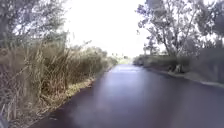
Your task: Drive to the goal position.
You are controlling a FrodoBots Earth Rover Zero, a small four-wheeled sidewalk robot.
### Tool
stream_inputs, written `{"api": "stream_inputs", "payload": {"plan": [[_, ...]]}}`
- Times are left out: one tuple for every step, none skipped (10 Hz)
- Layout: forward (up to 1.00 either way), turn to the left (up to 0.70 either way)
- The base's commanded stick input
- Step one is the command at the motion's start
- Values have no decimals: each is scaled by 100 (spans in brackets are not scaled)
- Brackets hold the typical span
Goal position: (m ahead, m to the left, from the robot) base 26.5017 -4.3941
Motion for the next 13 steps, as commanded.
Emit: {"api": "stream_inputs", "payload": {"plan": [[100,-40],[100,-40],[100,-35],[100,-23],[100,-11],[100,0],[100,0],[100,6],[100,20],[100,31],[100,40],[100,40],[100,23]]}}
